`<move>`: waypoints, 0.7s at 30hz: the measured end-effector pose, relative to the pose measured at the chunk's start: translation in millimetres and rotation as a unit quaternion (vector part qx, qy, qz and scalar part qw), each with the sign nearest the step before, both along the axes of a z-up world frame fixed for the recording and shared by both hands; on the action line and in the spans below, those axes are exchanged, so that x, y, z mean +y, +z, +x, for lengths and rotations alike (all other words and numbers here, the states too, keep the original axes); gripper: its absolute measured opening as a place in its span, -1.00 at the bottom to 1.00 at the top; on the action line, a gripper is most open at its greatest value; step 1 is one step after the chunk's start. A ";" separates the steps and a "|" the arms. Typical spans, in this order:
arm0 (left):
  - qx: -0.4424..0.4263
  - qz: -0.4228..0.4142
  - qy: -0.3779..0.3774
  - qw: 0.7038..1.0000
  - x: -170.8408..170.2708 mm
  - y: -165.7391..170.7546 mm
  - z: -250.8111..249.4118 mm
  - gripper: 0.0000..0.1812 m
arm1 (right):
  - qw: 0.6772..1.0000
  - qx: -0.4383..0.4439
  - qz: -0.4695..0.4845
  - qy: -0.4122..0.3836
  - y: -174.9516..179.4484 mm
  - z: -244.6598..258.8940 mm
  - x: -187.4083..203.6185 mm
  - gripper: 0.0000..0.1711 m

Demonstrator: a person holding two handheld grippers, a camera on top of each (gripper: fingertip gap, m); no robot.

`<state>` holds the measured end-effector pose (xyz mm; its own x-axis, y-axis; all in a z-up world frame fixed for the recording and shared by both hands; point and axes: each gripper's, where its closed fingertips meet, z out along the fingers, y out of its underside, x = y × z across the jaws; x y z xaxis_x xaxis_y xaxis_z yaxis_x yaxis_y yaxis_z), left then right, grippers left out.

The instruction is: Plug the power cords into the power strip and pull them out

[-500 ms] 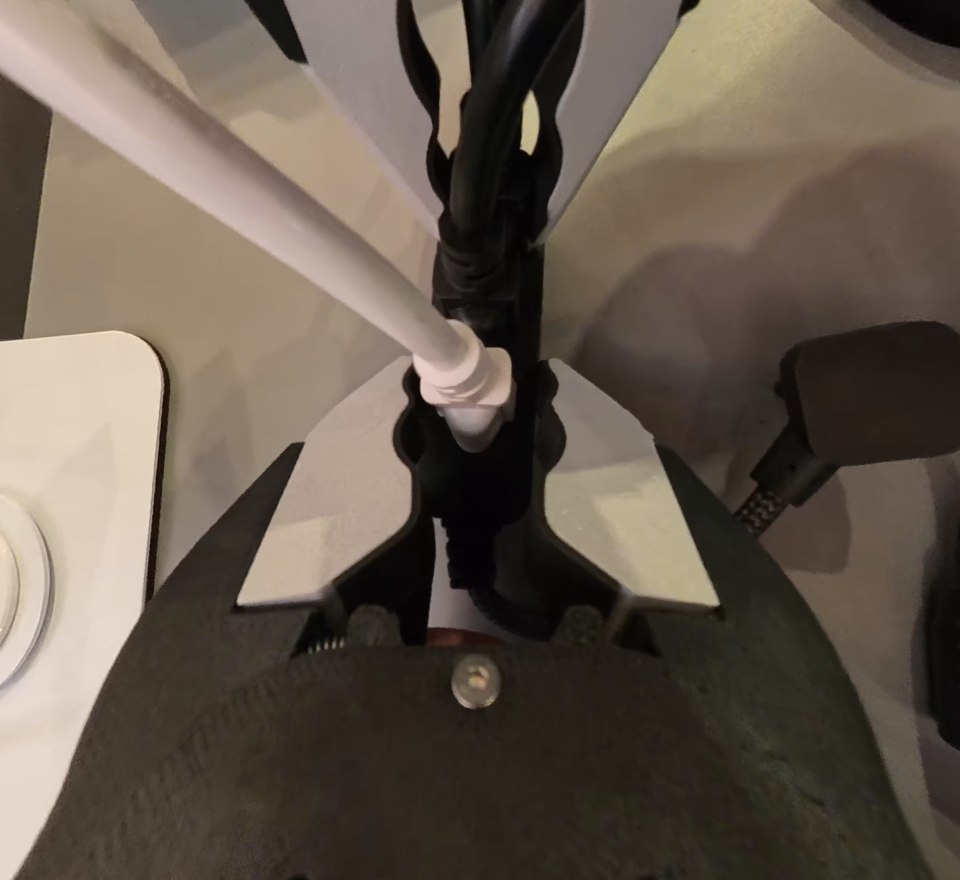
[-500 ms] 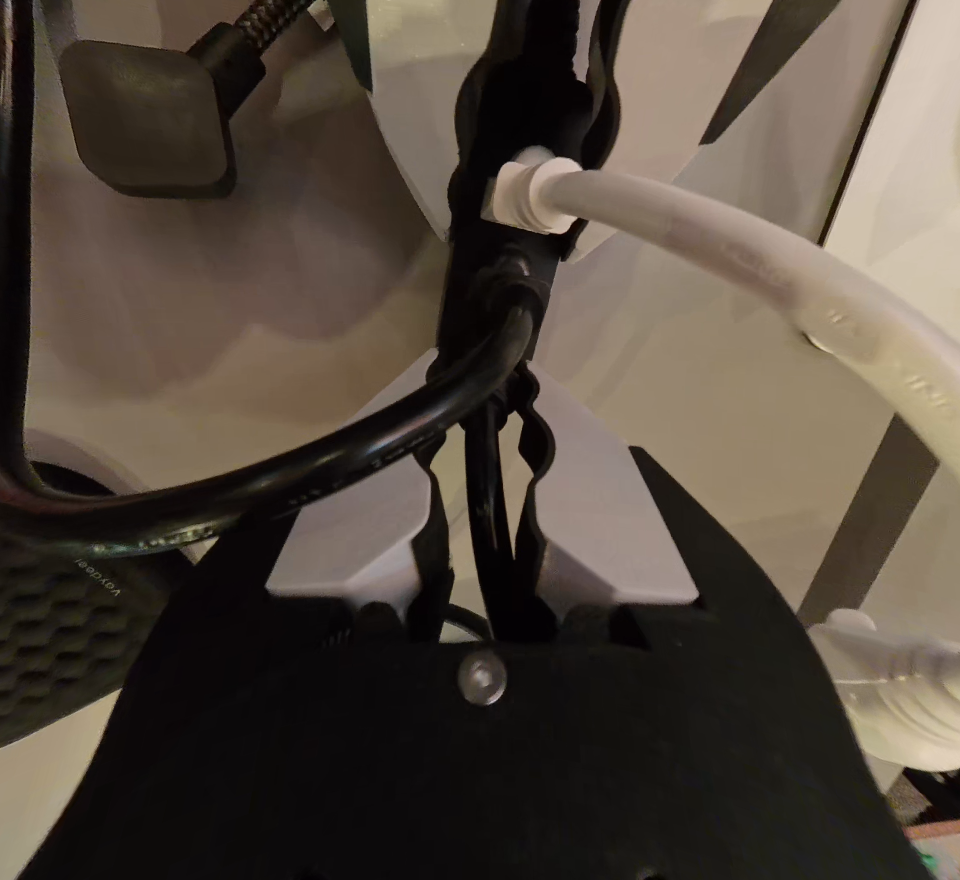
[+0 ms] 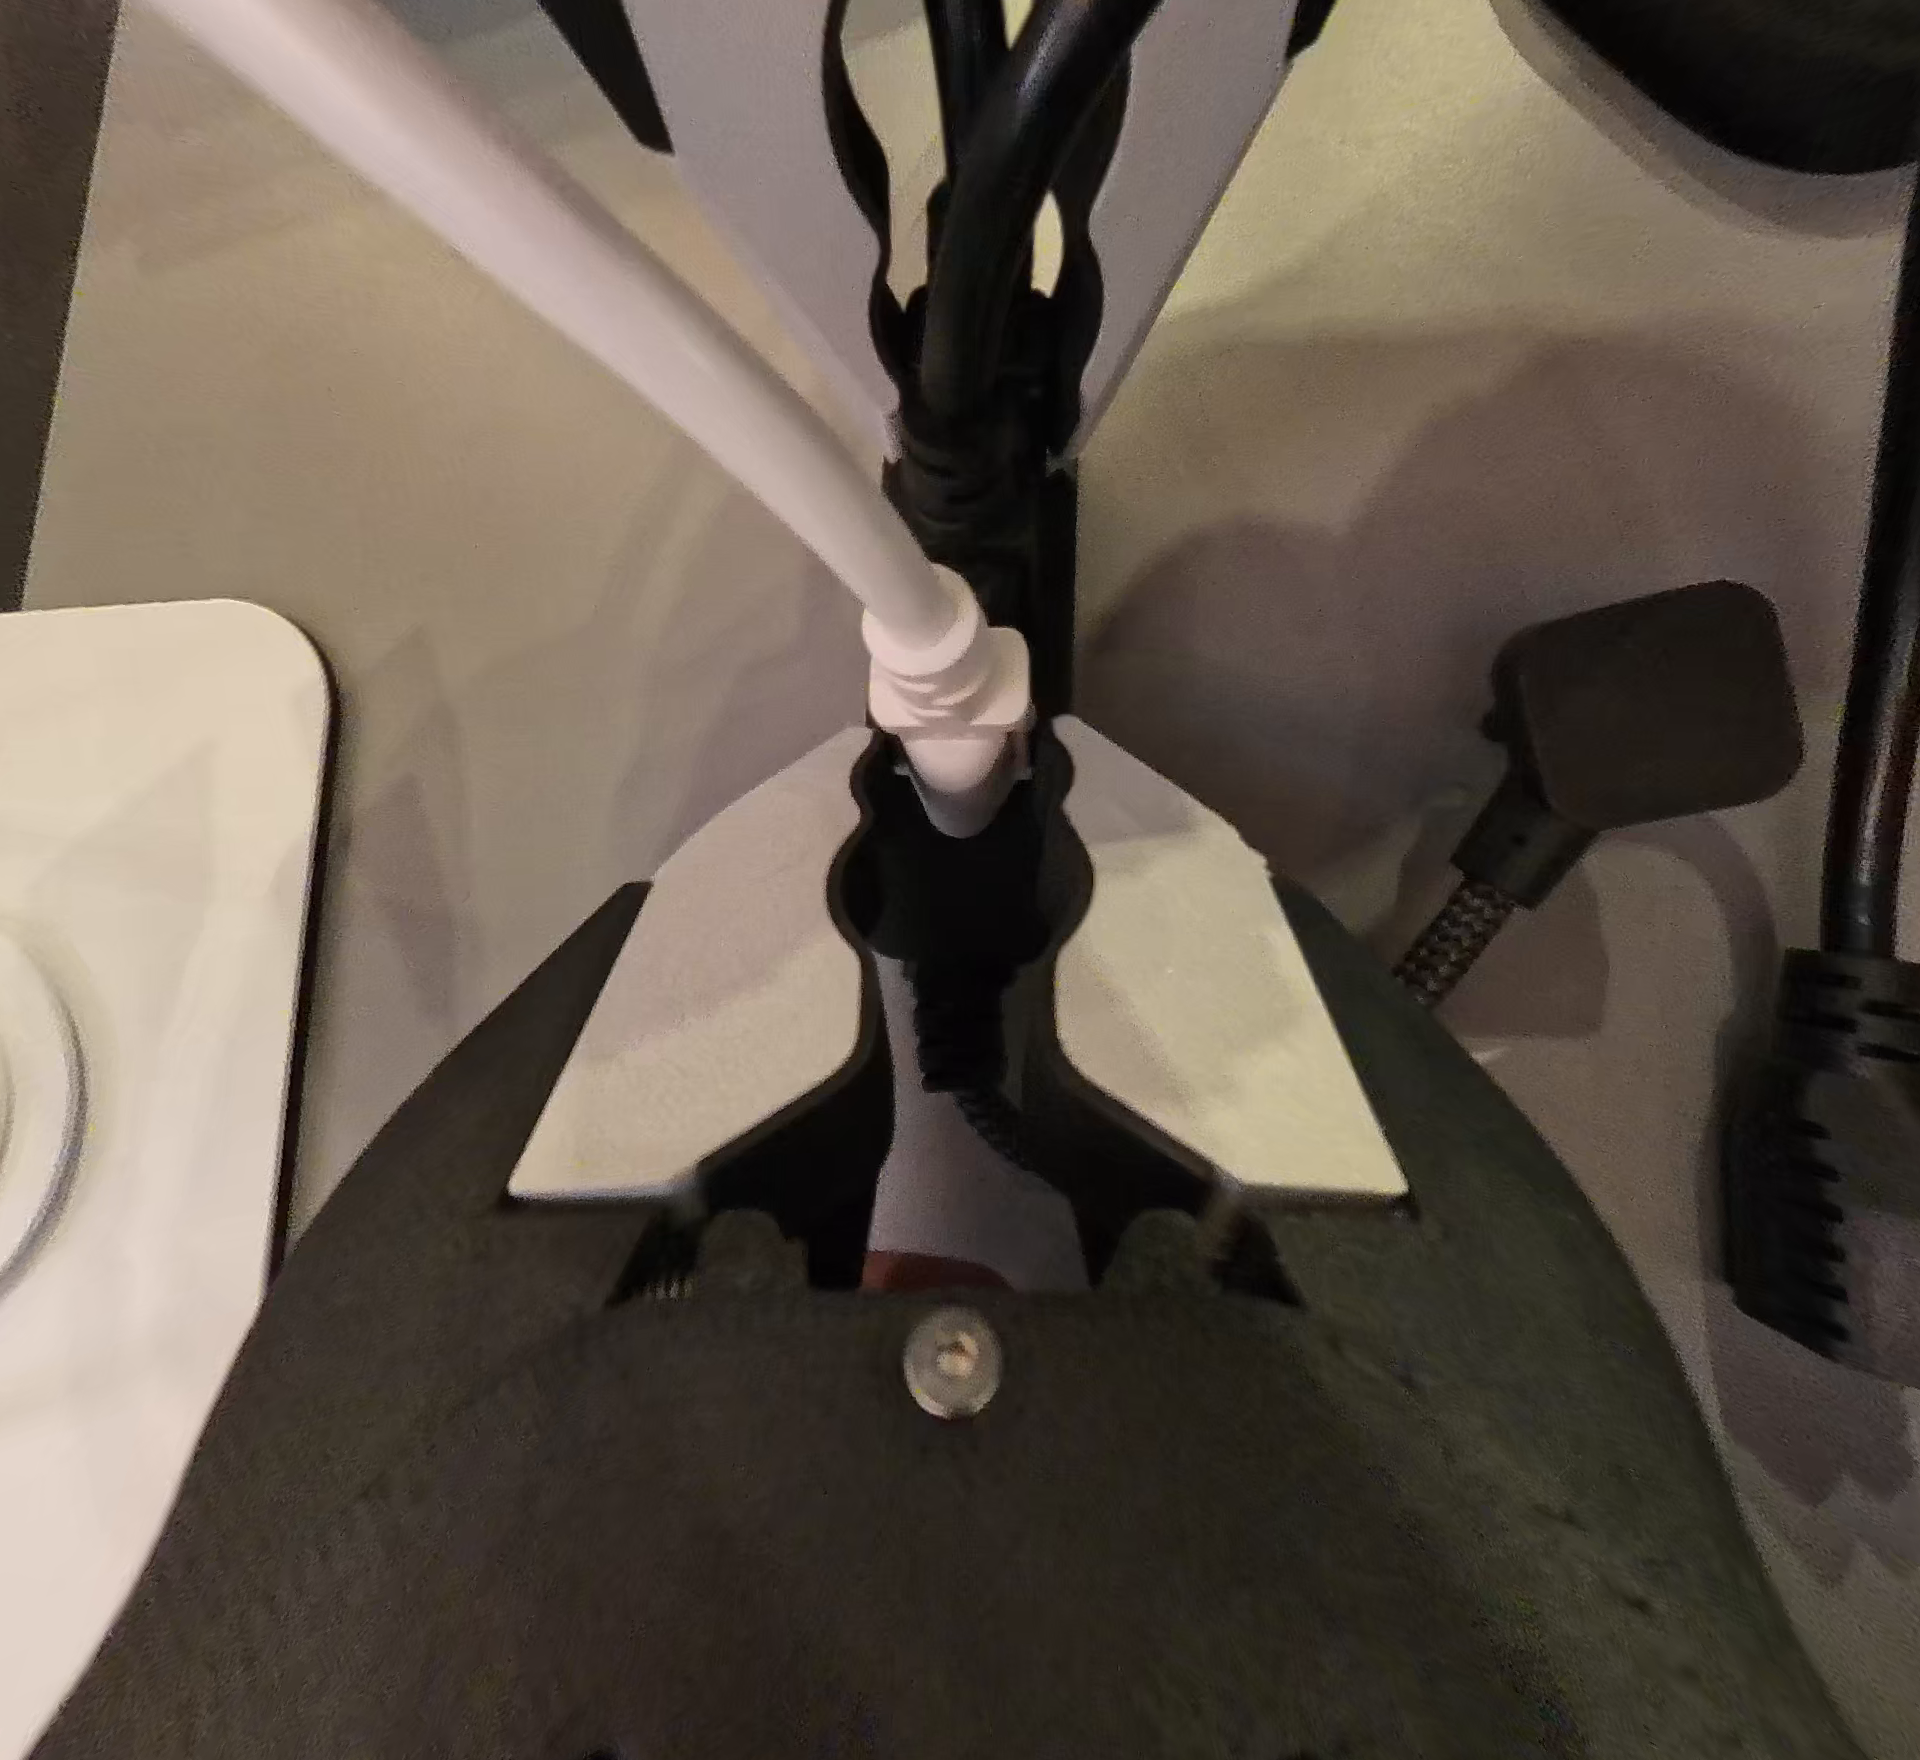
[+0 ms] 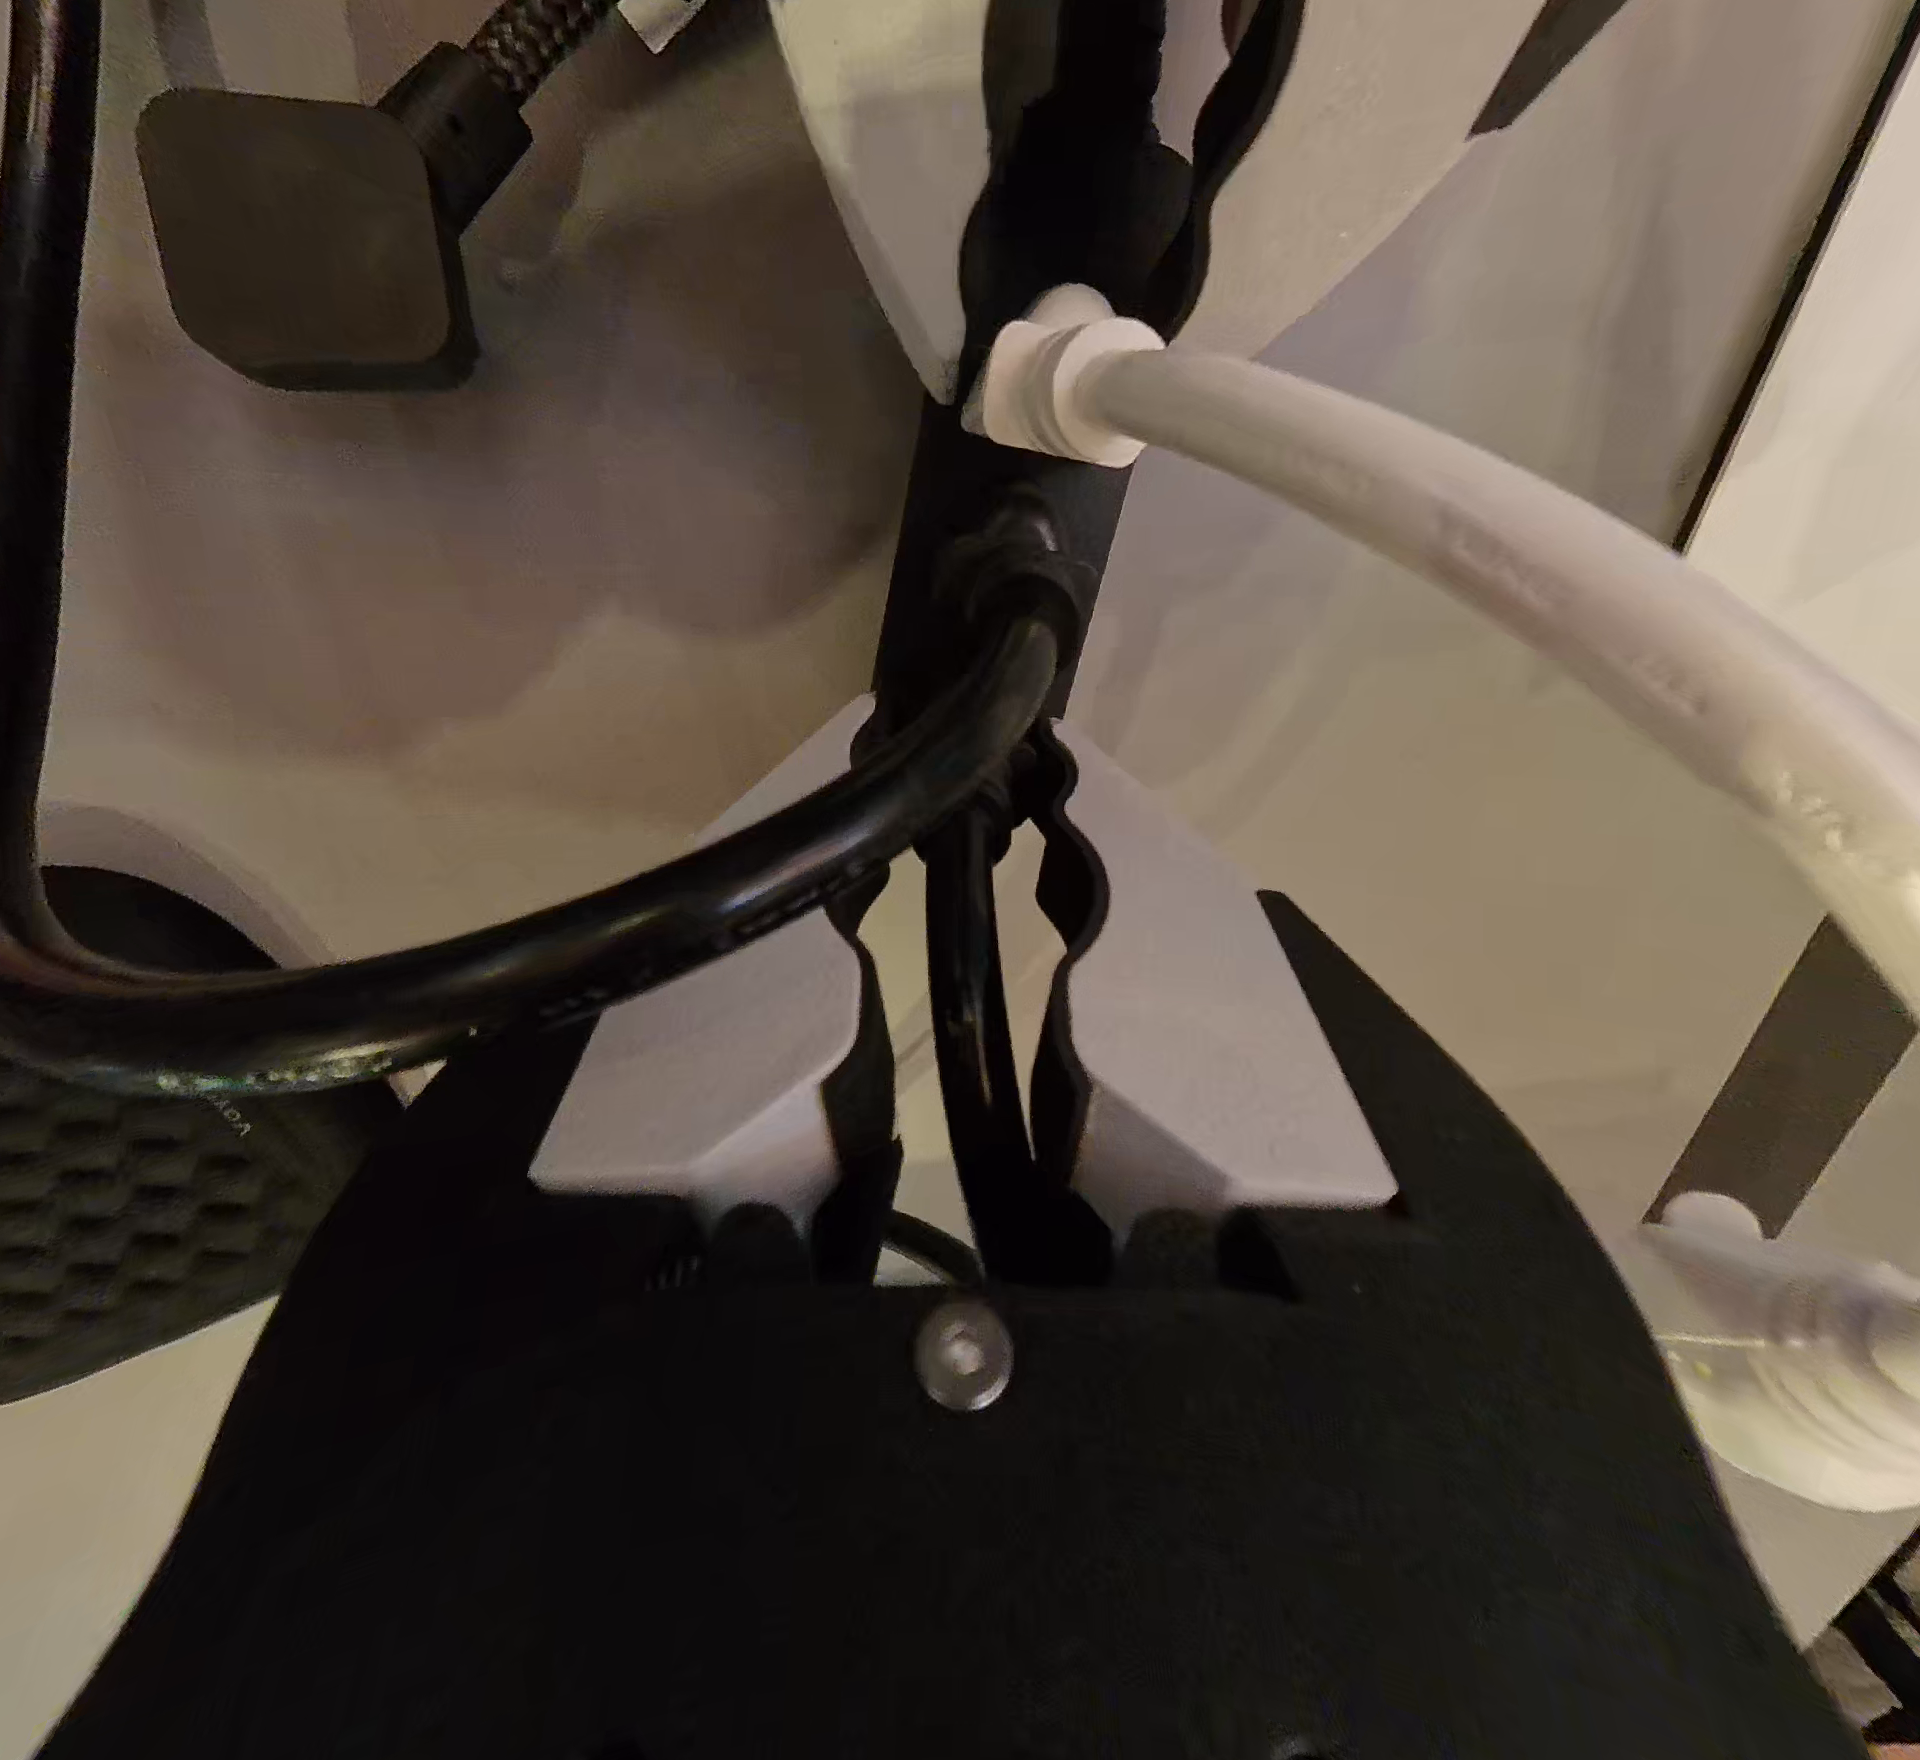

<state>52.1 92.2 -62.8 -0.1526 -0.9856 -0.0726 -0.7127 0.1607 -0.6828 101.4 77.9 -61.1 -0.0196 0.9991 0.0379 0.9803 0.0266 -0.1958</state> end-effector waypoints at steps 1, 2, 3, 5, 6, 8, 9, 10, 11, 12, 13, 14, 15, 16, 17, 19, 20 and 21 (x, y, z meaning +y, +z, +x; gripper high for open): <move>-0.002 -0.007 0.002 1.000 0.1 -0.3 -0.3 -0.72 | 1.000 -0.002 -0.002 0.002 0.0 0.0 0.0 -0.75; 0.000 -0.012 0.006 1.000 0.2 -0.6 -0.5 -0.72 | 1.000 -0.003 -0.005 0.004 0.1 0.0 0.1 -0.74; 0.004 -0.010 0.007 1.000 0.1 -0.6 -0.5 -0.72 | 1.000 -0.006 -0.007 0.006 0.1 0.0 0.3 -0.74; 0.007 -0.012 0.010 1.000 0.0 -0.8 -0.5 -0.72 | 1.000 -0.014 -0.011 0.009 0.2 0.4 0.3 -0.74; 0.005 -0.015 0.011 1.000 -0.1 -1.0 -0.6 -0.72 | 1.000 -0.017 -0.014 0.009 0.2 0.5 0.4 -0.74; 0.001 -0.018 0.012 1.000 0.0 -1.1 -0.7 -0.72 | 1.000 -0.021 -0.012 0.013 0.3 0.6 0.7 -0.74; 0.000 -0.021 0.014 1.000 0.0 -1.1 -0.7 -0.72 | 1.000 -0.021 -0.010 0.012 0.3 0.6 0.5 -0.73; -0.001 -0.023 0.015 1.000 -0.1 -1.1 -0.6 -0.72 | 1.000 -0.019 -0.008 0.011 0.4 0.6 0.2 -0.74; -0.003 -0.024 0.016 1.000 0.0 -1.1 -0.6 -0.72 | 1.000 -0.017 -0.003 0.010 0.4 0.6 0.0 -0.74; -0.005 -0.025 0.018 1.000 0.0 -1.2 -0.6 -0.72 | 1.000 -0.016 0.002 0.007 0.4 0.6 -0.1 -0.74; -0.006 -0.027 0.019 0.999 0.1 -1.2 -0.5 -0.71 | 1.000 -0.015 0.008 0.005 0.5 0.5 -0.3 -0.74; -0.005 -0.025 0.021 0.999 0.1 -1.1 -0.4 -0.71 | 1.000 -0.017 0.018 0.008 0.7 0.7 -0.4 -0.74; -0.002 -0.022 0.021 1.000 0.0 -1.0 -0.4 -0.71 | 0.999 -0.020 0.025 0.008 0.9 0.9 -0.6 -0.74; 0.000 -0.020 0.022 1.000 -0.1 -0.9 -0.3 -0.71 | 0.999 -0.022 0.027 0.003 1.1 1.0 -1.0 -0.74; 0.000 -0.019 0.022 1.000 -0.3 -0.8 0.0 -0.72 | 0.999 -0.023 0.025 0.001 1.1 1.3 -1.2 -0.74; -0.002 -0.015 0.019 1.000 -0.3 -0.5 0.1 -0.72 | 1.000 -0.017 0.015 -0.004 0.8 1.3 -1.0 -0.74; -0.008 -0.015 0.014 1.000 -0.4 -0.1 0.0 -0.72 | 1.000 -0.013 0.010 -0.007 0.7 1.0 -0.6 -0.74; -0.014 -0.019 0.009 1.000 -0.7 0.4 -1.3 -0.72 | 1.000 -0.010 0.011 -0.003 0.6 0.0 -0.5 -0.74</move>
